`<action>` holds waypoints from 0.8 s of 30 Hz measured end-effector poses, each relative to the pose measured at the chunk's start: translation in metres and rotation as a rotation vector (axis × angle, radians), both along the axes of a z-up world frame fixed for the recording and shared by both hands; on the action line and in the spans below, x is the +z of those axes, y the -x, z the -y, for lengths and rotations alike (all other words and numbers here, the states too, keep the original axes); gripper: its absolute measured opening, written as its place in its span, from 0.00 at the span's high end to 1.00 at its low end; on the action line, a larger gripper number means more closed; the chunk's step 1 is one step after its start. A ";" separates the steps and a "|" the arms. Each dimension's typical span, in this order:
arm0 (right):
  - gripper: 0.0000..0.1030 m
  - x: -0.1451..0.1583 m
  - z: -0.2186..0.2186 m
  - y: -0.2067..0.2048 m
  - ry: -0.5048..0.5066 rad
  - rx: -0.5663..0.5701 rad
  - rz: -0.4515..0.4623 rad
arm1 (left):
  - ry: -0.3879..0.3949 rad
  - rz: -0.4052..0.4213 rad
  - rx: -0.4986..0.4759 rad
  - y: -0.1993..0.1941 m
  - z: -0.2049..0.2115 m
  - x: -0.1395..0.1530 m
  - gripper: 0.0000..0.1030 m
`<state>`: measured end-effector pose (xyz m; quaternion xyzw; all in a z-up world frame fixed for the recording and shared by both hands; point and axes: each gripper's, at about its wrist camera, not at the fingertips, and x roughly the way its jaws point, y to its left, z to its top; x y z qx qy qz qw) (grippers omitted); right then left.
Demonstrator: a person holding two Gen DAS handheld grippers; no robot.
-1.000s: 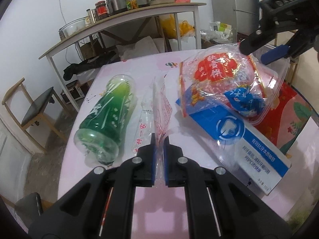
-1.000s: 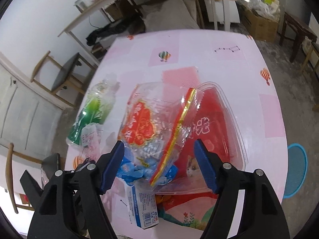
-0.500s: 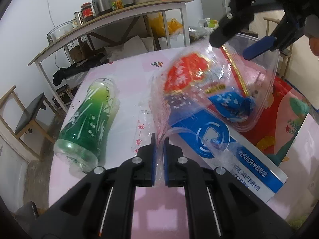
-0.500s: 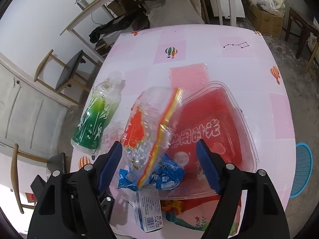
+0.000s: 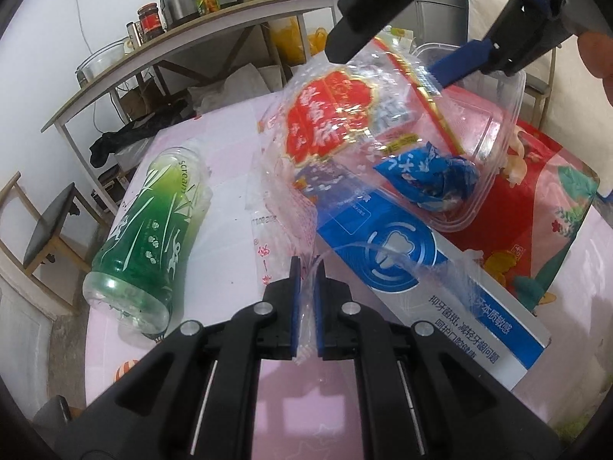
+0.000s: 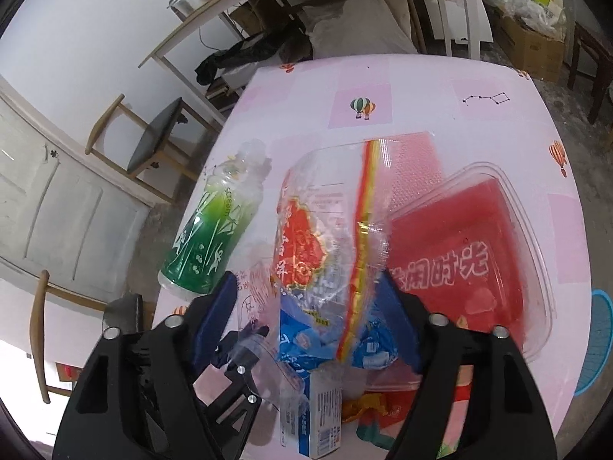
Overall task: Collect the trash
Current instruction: 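Grasp the clear red-printed bag with the right gripper while the left holds the clear bag, then carry both bags over to the blue wastebasket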
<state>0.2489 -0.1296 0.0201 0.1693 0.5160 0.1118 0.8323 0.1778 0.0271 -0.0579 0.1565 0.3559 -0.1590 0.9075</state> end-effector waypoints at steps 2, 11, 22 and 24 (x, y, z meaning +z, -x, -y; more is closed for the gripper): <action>0.44 -0.001 0.001 0.001 -0.002 -0.004 -0.001 | 0.001 0.001 0.000 0.000 -0.002 0.000 0.95; 0.89 -0.003 0.001 0.004 -0.047 0.003 0.037 | -0.017 0.017 -0.005 0.002 0.001 0.000 0.95; 0.96 0.024 -0.021 0.004 -0.043 0.069 0.222 | -0.019 0.071 0.104 0.010 -0.026 0.020 0.95; 0.96 0.034 -0.023 0.003 -0.056 0.072 0.255 | -0.017 0.090 0.131 0.014 -0.035 0.028 0.95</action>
